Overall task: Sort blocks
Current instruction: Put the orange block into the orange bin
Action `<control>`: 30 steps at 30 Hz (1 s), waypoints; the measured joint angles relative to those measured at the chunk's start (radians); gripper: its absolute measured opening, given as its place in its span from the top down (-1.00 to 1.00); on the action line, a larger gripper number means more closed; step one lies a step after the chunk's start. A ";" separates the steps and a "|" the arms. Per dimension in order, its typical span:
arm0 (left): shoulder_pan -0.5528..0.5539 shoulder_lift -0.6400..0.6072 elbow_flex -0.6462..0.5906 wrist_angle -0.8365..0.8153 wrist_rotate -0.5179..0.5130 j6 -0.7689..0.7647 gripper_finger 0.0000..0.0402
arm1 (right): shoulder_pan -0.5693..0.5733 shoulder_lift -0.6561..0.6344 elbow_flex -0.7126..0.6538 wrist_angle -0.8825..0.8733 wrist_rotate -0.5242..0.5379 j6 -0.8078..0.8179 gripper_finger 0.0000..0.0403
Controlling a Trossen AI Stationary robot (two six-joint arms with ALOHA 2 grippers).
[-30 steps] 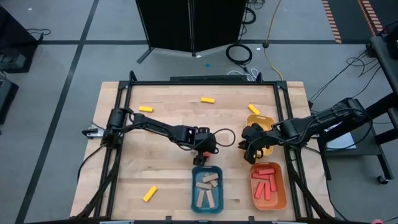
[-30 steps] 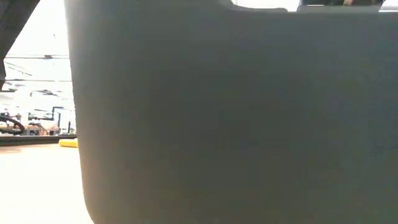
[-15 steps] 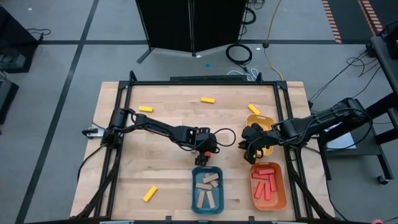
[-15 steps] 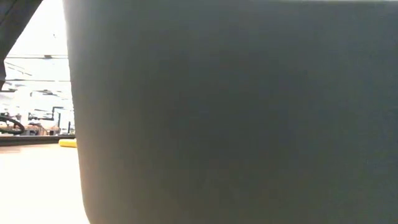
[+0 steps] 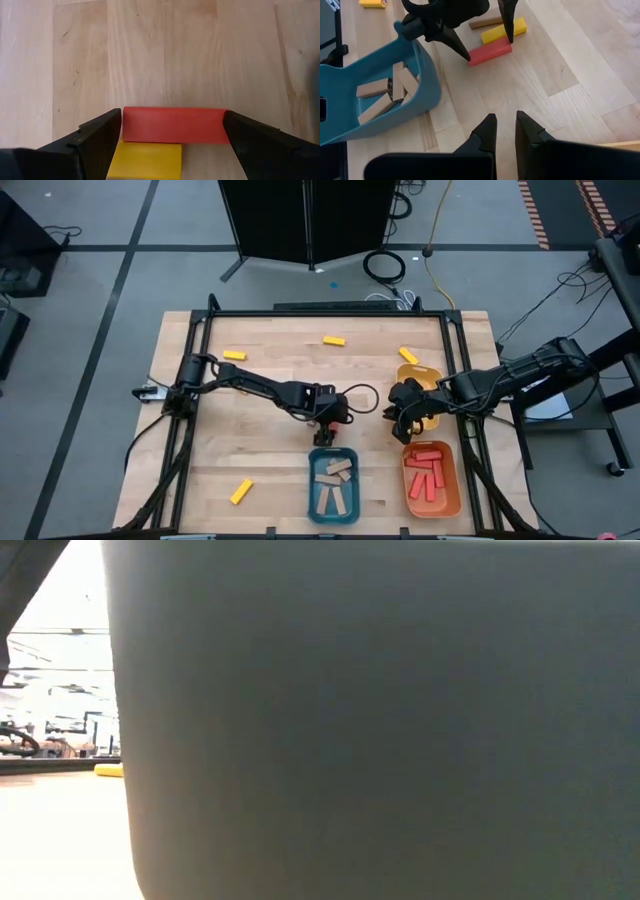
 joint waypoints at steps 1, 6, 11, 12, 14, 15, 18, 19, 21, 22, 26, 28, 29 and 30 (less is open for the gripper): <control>0.000 0.001 0.007 -0.011 0.000 0.001 -0.74 | 0.000 0.000 0.000 0.000 -0.001 0.000 1.00; -0.001 0.005 0.067 -0.082 0.000 0.003 -0.74 | 0.000 0.000 0.000 0.003 -0.019 -0.003 1.00; -0.001 0.004 0.087 -0.095 0.002 0.010 -0.74 | 0.000 0.000 0.000 0.003 -0.023 -0.009 1.00; -0.002 0.004 0.087 -0.096 0.005 0.012 -0.74 | 0.000 0.000 0.000 0.003 -0.023 -0.010 1.00; -0.005 0.003 0.087 -0.101 0.006 0.012 -0.74 | 0.000 0.000 0.000 0.003 -0.024 -0.011 1.00; -0.006 0.003 0.088 -0.103 0.007 0.015 -0.74 | 0.000 0.000 0.000 0.003 -0.025 -0.010 1.00; -0.006 0.003 0.088 -0.108 0.007 0.018 -0.74 | 0.000 0.000 0.000 0.003 -0.026 -0.010 1.00; -0.006 0.003 0.088 -0.108 0.008 0.013 -0.74 | 0.000 0.000 0.000 0.003 -0.026 -0.010 1.00; -0.008 0.003 0.088 -0.107 0.008 0.013 -0.74 | 0.000 0.000 0.000 0.003 -0.026 -0.009 1.00; -0.008 0.003 0.088 -0.105 0.006 0.013 -0.74 | -0.001 0.000 0.000 0.003 -0.026 -0.008 1.00; -0.014 0.002 0.088 -0.106 -0.069 -0.019 -0.74 | -0.007 0.000 0.000 0.003 -0.026 -0.001 1.00; -0.014 0.002 0.088 -0.130 -0.072 -0.055 -0.74 | -0.010 0.000 0.000 0.003 -0.026 0.000 1.00; -0.014 0.002 0.088 -0.149 -0.063 -0.068 -0.74 | -0.014 0.000 0.000 0.003 -0.026 0.000 1.00; -0.014 0.002 0.088 -0.170 -0.038 -0.082 -0.74 | -0.016 0.000 0.000 0.003 -0.026 0.000 1.00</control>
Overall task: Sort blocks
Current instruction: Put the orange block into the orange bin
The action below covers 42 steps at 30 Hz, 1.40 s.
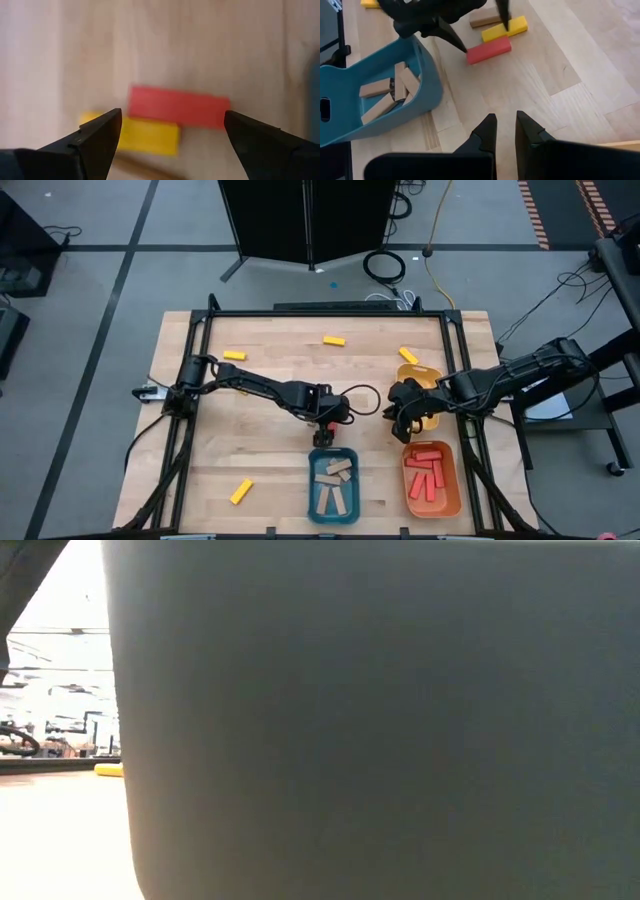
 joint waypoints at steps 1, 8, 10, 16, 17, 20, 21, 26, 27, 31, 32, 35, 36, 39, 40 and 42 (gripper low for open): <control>0.000 0.000 0.000 -0.023 0.018 -0.011 -0.74 | -0.004 0.000 0.000 0.000 0.000 0.000 1.00; -0.007 0.022 0.003 -0.017 0.044 -0.002 -0.74 | -0.039 0.000 0.000 0.023 -0.025 -0.007 1.00; -0.009 0.023 0.003 -0.017 0.034 -0.001 -0.74 | -0.047 0.000 0.000 0.024 -0.030 -0.007 1.00; -0.011 0.025 0.009 -0.006 -0.044 0.102 -0.74 | -0.065 0.000 0.000 0.027 -0.056 -0.002 1.00; -0.011 0.025 0.016 -0.004 -0.053 0.116 -0.74 | -0.065 0.000 0.000 0.029 -0.058 -0.002 1.00; -0.011 0.025 0.033 0.002 -0.059 0.159 -0.74 | -0.068 0.000 0.000 0.031 -0.070 0.001 1.00; -0.011 0.025 0.034 0.002 -0.063 0.183 -0.74 | -0.070 0.000 0.000 0.031 -0.074 0.005 1.00; -0.001 0.025 0.034 0.027 -0.040 0.201 -0.74 | -0.071 0.000 0.000 0.031 -0.078 0.013 1.00; 0.003 0.029 0.034 0.027 -0.029 0.201 -0.74 | -0.071 0.000 0.000 0.031 -0.078 0.016 1.00; 0.013 0.035 0.034 0.031 -0.031 0.201 -0.74 | -0.072 0.000 0.000 0.031 -0.079 0.023 1.00; 0.013 0.035 0.034 0.042 -0.033 0.200 -0.74 | -0.074 -0.001 0.000 0.030 -0.079 0.026 1.00; 0.011 0.035 0.034 0.059 -0.042 0.200 -0.74 | -0.085 -0.018 0.000 0.031 -0.078 0.030 1.00; 0.011 0.035 0.034 0.060 -0.048 0.197 -0.74 | -0.090 -0.027 0.000 0.029 -0.078 0.031 1.00; 0.017 0.035 0.034 0.058 -0.047 0.174 -0.74 | -0.098 -0.044 0.000 0.030 -0.075 0.031 1.00; 0.024 0.035 0.034 0.057 -0.038 0.174 -0.74 | -0.098 -0.045 0.000 0.030 -0.074 0.030 1.00; 0.036 0.035 0.034 0.058 -0.014 0.172 -0.74 | -0.098 -0.045 0.000 0.030 -0.074 0.029 1.00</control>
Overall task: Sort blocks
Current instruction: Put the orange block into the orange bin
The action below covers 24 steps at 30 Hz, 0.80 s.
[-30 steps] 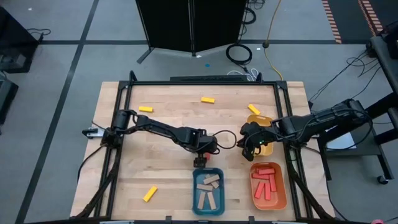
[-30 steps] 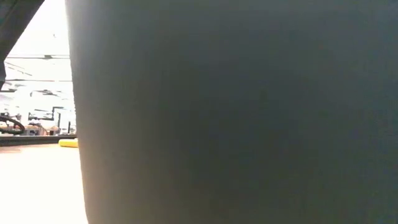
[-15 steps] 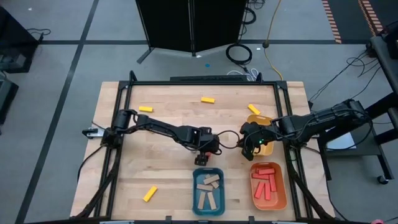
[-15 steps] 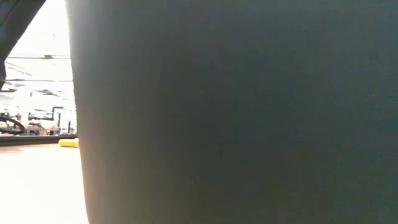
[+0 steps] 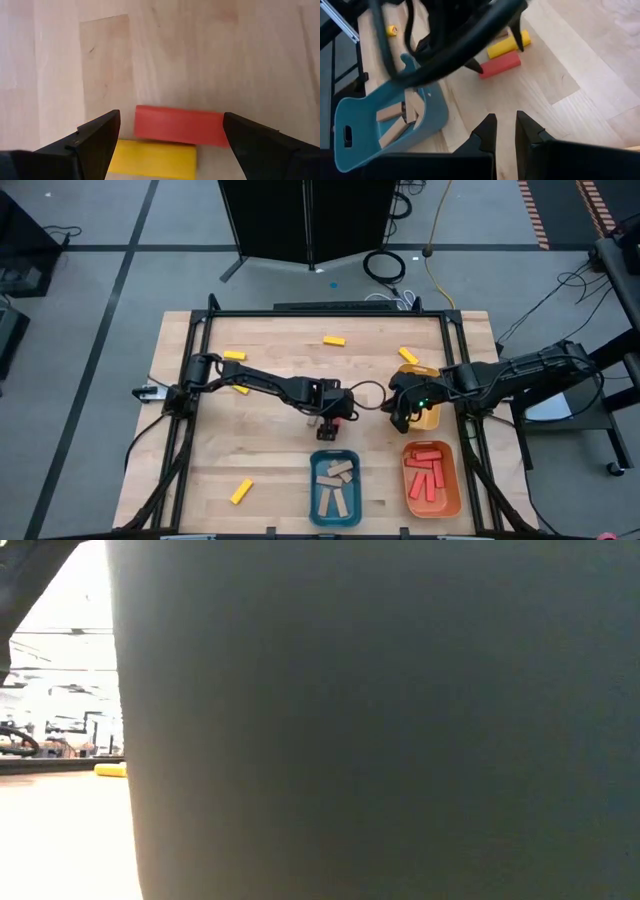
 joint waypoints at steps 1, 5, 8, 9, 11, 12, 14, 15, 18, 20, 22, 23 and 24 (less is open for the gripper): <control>0.005 0.000 0.000 0.001 0.006 0.000 -0.74 | 0.000 0.000 0.000 0.000 0.000 0.001 1.00; 0.012 0.000 0.000 0.012 0.037 0.000 -0.74 | -0.002 0.000 0.000 0.028 0.007 0.019 1.00; 0.017 -0.001 0.000 0.012 0.084 0.012 -0.74 | -0.007 0.000 0.000 0.057 0.006 0.023 1.00; 0.020 -0.001 0.000 0.012 0.103 0.022 -0.75 | -0.009 0.000 0.000 0.064 0.006 0.023 1.00; 0.026 -0.001 0.000 0.013 0.121 0.039 -0.80 | -0.013 0.000 0.000 0.070 0.006 0.023 1.00; 0.029 -0.001 0.000 0.013 0.129 0.053 -0.84 | -0.013 0.000 0.000 0.072 0.005 0.023 1.00; 0.036 -0.001 0.000 0.009 0.160 0.082 -0.92 | -0.012 0.000 0.000 0.076 0.001 0.024 1.00; 0.040 -0.001 0.000 0.007 0.180 0.084 -0.95 | -0.013 0.000 0.000 0.075 0.000 0.027 1.00; 0.046 -0.001 -0.001 -0.004 0.194 0.085 -0.98 | -0.012 0.000 0.000 0.075 -0.004 0.038 1.00; 0.040 -0.001 -0.001 -0.007 0.178 0.082 -0.97 | -0.011 0.000 0.000 0.076 -0.005 0.048 1.00; 0.038 -0.001 -0.001 -0.005 0.163 0.081 -0.96 | -0.008 0.000 0.000 0.075 -0.005 0.049 1.00; 0.038 -0.001 -0.001 -0.004 0.162 0.081 -0.96 | -0.008 0.000 0.000 0.075 -0.005 0.049 1.00; 0.038 -0.001 -0.001 -0.003 0.162 0.080 -0.96 | -0.008 0.000 0.000 0.076 -0.005 0.049 1.00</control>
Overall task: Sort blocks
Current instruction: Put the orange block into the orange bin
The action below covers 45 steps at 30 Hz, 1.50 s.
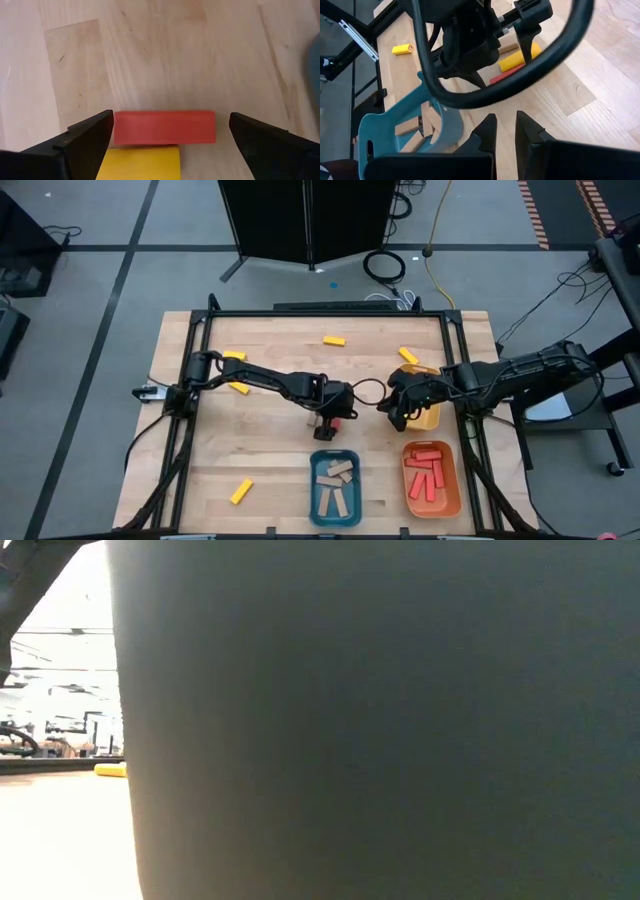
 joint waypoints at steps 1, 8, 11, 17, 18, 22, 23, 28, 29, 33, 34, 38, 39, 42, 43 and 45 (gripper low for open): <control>0.002 0.000 0.000 0.002 0.002 0.000 -0.96 | 0.000 0.000 0.000 0.000 0.000 0.000 1.00; 0.001 0.000 0.000 0.019 -0.013 -0.001 -0.96 | 0.000 0.000 0.000 -0.001 -0.011 -0.009 1.00; -0.002 0.000 0.000 0.019 -0.016 -0.011 -0.96 | 0.000 0.000 0.000 -0.001 -0.020 -0.011 1.00; 0.001 0.030 -0.001 0.033 -0.017 -0.060 -0.96 | 0.005 0.000 0.000 -0.004 -0.022 -0.018 1.00; -0.001 0.034 -0.001 0.025 -0.021 -0.065 -0.96 | 0.005 0.001 0.000 -0.007 -0.022 -0.017 1.00; -0.009 0.052 -0.002 0.034 -0.021 -0.105 -0.96 | 0.005 0.001 0.000 -0.016 -0.026 -0.016 1.00; -0.010 0.050 -0.002 0.033 -0.020 -0.108 -0.96 | 0.005 0.001 0.000 -0.017 -0.026 -0.015 1.00; -0.010 0.056 -0.001 0.034 -0.017 -0.109 -0.96 | 0.005 0.001 0.000 -0.017 -0.026 -0.018 1.00; -0.010 0.056 -0.001 0.032 -0.019 -0.107 -0.96 | 0.005 0.001 0.000 -0.019 -0.026 -0.018 1.00; -0.011 0.057 0.000 0.013 -0.024 -0.107 -0.96 | 0.005 0.001 0.000 -0.019 -0.026 -0.018 1.00; -0.011 0.057 0.000 0.008 -0.024 -0.107 -0.96 | 0.005 0.001 0.000 -0.019 -0.026 -0.019 1.00; -0.014 0.057 0.000 0.005 -0.024 -0.107 -0.95 | 0.005 0.001 0.000 -0.019 -0.025 -0.026 1.00; -0.014 0.057 0.000 0.005 -0.026 -0.107 -0.93 | 0.005 0.001 0.000 -0.019 -0.026 -0.026 1.00; -0.013 0.057 0.000 0.004 -0.028 -0.107 -0.83 | 0.005 0.001 0.000 -0.019 -0.025 -0.026 1.00; -0.013 0.057 0.000 0.003 -0.028 -0.107 -0.79 | 0.005 0.001 0.000 -0.019 -0.025 -0.026 1.00; -0.013 0.056 0.000 0.003 -0.027 -0.107 -0.71 | 0.005 0.001 0.000 -0.019 -0.025 -0.026 1.00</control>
